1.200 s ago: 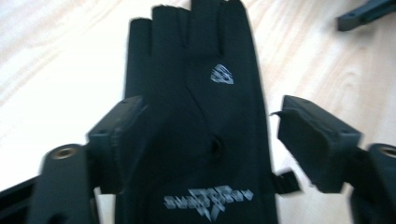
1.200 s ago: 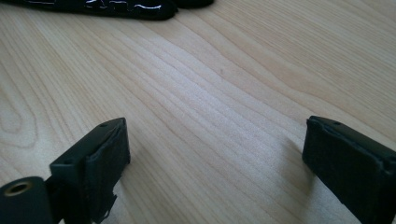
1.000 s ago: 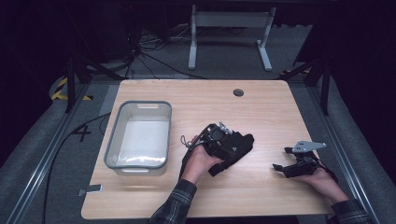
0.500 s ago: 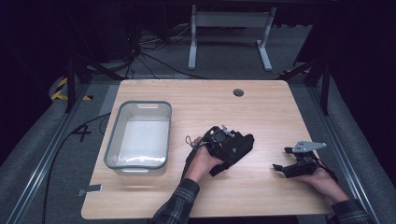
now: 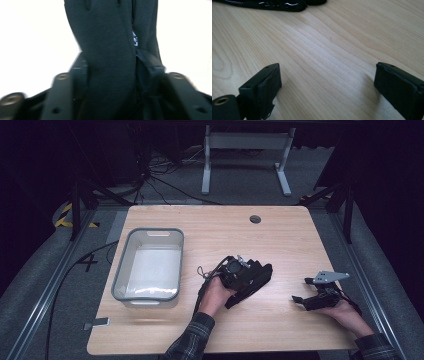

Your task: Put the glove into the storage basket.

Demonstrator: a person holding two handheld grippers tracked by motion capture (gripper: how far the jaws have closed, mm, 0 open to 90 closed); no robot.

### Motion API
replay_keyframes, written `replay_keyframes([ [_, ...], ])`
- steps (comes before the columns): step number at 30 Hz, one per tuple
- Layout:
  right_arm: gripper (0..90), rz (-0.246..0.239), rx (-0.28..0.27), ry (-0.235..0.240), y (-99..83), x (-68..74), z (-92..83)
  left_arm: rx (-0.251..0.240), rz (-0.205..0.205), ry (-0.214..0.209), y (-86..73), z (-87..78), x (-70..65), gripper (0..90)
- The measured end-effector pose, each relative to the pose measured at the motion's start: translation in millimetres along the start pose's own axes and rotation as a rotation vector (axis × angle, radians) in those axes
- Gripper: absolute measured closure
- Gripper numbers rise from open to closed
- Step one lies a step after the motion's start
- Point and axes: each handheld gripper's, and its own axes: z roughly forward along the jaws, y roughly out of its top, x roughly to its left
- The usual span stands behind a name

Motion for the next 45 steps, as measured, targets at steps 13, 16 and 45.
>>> replay_keyframes([
  [13, 8.0, 0.0, 0.0, 0.0, 0.0, 0.0, 0.0, 0.028, -0.035, -0.016, 3.2, -4.7, -2.0, 70.5],
  [16, 8.0, 0.0, 0.0, 0.0, 0.0, 0.0, 0.0, 0.022, -0.052, -0.025, 4.3, -9.1, -3.5, 70.7],
  [45, 8.0, 0.0, 0.001, 0.0, 0.0, 0.0, 0.0, -0.043, -0.098, -0.001, 16.1, -73.9, -3.7, 70.7],
])
